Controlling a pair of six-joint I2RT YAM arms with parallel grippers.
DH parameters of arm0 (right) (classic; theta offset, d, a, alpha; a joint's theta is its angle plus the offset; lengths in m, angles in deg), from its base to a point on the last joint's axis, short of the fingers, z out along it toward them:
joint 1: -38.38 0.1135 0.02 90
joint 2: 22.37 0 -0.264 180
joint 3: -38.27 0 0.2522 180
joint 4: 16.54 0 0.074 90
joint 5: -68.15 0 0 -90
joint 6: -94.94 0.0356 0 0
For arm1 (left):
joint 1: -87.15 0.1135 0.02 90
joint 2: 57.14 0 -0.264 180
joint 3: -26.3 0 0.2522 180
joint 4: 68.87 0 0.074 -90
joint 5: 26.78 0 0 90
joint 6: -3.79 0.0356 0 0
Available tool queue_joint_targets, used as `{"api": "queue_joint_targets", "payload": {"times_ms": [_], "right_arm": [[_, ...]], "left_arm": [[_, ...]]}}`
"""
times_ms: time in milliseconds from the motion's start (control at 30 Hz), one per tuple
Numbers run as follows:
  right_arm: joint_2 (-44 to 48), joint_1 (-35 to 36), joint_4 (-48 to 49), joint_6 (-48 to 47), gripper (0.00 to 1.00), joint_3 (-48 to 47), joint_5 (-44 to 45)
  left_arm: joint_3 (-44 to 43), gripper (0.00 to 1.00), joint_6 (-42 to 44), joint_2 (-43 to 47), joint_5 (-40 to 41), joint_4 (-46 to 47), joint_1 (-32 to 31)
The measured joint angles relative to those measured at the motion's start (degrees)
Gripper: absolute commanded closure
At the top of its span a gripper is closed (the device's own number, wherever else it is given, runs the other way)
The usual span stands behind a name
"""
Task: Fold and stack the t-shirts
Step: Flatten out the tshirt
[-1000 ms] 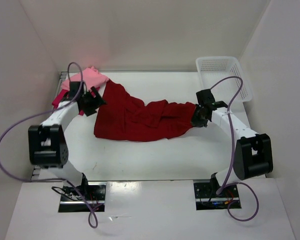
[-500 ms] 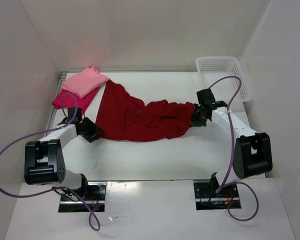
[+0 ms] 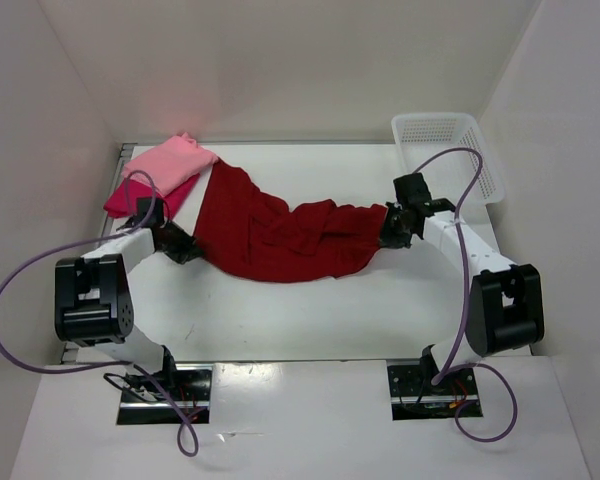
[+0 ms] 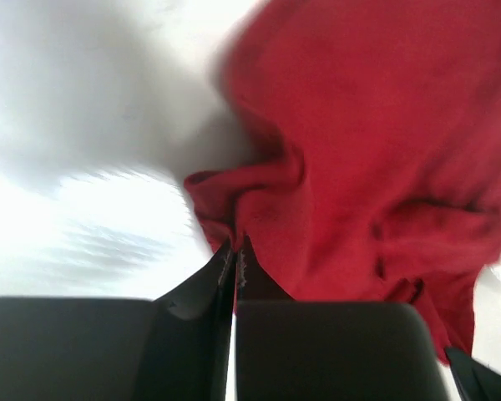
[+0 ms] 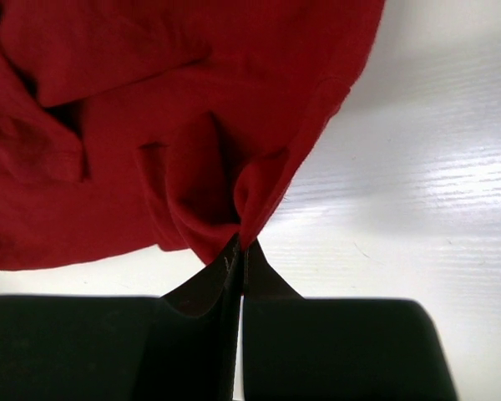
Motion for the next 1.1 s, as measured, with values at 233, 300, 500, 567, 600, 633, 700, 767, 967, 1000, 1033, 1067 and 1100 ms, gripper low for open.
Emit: {"api": "queue_joint_targets", "payload": {"times_ms": [233, 300, 500, 567, 600, 633, 700, 767, 967, 1000, 1033, 1067, 1100], "right_arm": [[0.1, 0.0, 1.2, 0.1, 1.0, -3.7, -2.6], [0.3, 0.0, 1.7, 0.0, 1.0, -3.8, -2.7], [0.4, -0.4, 1.9, -0.1, 1.0, -3.8, -4.5], [0.1, -0.4, 2.1, -0.2, 1.0, -4.1, -5.0], [-0.2, -0.5, 2.1, -0.2, 1.0, -4.3, -5.1], [-0.5, -0.5, 2.1, -0.2, 1.0, -4.7, -5.2], [-0.6, -0.5, 2.1, -0.3, 1.0, -5.0, -5.1], [-0.3, -0.5, 2.1, -0.3, 1.0, -5.0, -4.9], [-0.1, -0.5, 2.1, -0.3, 1.0, -4.8, -4.4], [-0.1, -0.5, 2.1, -0.4, 1.0, -4.7, -4.3], [-0.2, -0.5, 2.1, -0.4, 1.0, -4.7, -4.1], [-0.3, -0.5, 2.1, -0.4, 1.0, -4.7, -4.0], [-0.5, -0.5, 2.1, -0.5, 1.0, -4.7, -3.8]], "left_arm": [[-17.2, 1.0, 3.4, 8.0, -2.7, -16.4, -0.3], [-19.8, 1.0, 3.7, 12.4, -4.7, -19.1, -0.5], [-27.8, 0.97, 4.5, 14.0, -7.3, -32.8, -1.0], [-30.9, 0.99, 4.6, 10.7, -7.9, -33.1, -1.0], [-30.1, 1.0, 4.5, 9.4, -8.6, -31.7, -1.0], [-28.4, 1.0, 4.4, 8.6, -9.1, -30.6, -1.0], [-23.2, 1.0, 4.3, 7.2, -9.5, -30.9, -1.0], [-18.9, 1.0, 4.3, 7.0, -7.7, -34.1, -1.0], [-10.8, 1.0, 4.4, 12.7, -6.4, -37.4, -1.2], [-9.4, 1.0, 4.3, 12.6, -6.4, -37.5, -1.2], [-8.9, 1.0, 4.3, 11.6, -6.3, -37.4, -1.2], [-9.0, 1.0, 4.3, 9.7, -6.0, -36.7, -1.2], [-9.6, 1.0, 4.2, 7.4, -5.6, -35.5, -1.3]]}}
